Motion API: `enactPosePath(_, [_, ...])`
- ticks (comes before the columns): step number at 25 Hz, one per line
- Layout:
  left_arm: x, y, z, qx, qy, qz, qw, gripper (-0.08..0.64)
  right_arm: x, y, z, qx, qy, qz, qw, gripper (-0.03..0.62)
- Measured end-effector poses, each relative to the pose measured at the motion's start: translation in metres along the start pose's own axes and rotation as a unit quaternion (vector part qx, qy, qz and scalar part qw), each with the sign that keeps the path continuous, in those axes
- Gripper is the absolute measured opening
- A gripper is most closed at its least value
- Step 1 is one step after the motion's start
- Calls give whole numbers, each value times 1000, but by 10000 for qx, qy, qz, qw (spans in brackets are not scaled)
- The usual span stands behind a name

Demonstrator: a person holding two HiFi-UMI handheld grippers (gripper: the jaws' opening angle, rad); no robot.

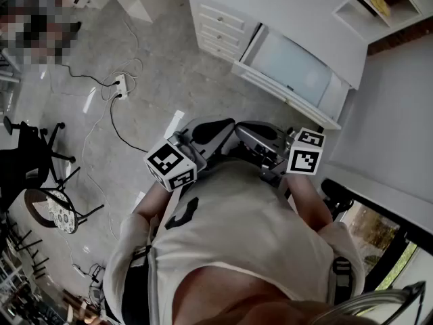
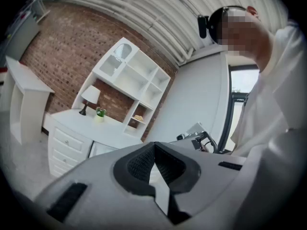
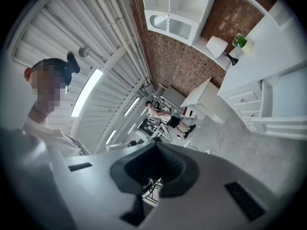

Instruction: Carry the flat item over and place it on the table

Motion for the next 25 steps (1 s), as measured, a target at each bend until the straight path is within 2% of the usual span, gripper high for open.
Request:
enactPosePath(2, [3, 0, 18, -161, 11, 16, 9999, 18, 0, 11, -8, 88, -72, 45, 9999, 11])
enactPosePath(4, [6, 0, 38, -91, -23, -19, 10000, 20, 0, 12, -11, -38, -229, 28, 9997, 11])
enactPosePath(7, [13, 0, 62, 96, -270, -86, 9996, 20, 1, -13, -12, -584, -397, -365, 9968, 11])
enactPosePath(9, [17, 3, 69, 87, -294, -68, 9995, 20, -5, -32, -10, -894, -320, -723, 9928, 11])
enactPosePath(12, [24, 11, 68, 68, 75, -20, 9999, 20, -10, -47, -8, -1080, -218, -1052, 9883, 11])
enactPosePath(15, [20, 21, 56, -133, 503, 174, 9985, 20, -11, -55, -7, -1107, -257, -1126, 9871, 11])
enactPosePath(19, [6, 30, 39, -399, 578, 514, 9962, 20, -16, -58, -7, -1120, -180, -1077, 9877, 11])
enactPosePath(22, [-5, 42, 30, -338, 729, 679, 9945, 20, -16, -64, -10, -1135, -177, -1113, 9871, 11])
enactPosePath(25, [-13, 56, 24, -42, 930, 802, 9924, 20, -15, -73, -13, -1140, -171, -1040, 9879, 11])
Point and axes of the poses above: the fingertips, and each gripper's own axes: y forward along the fingers, z to its left, x out of its top, the point moved 5 cm from there along -y, backward along the fingers, and after that the axes turned 10 degrees about x, right-handed, at the moved point
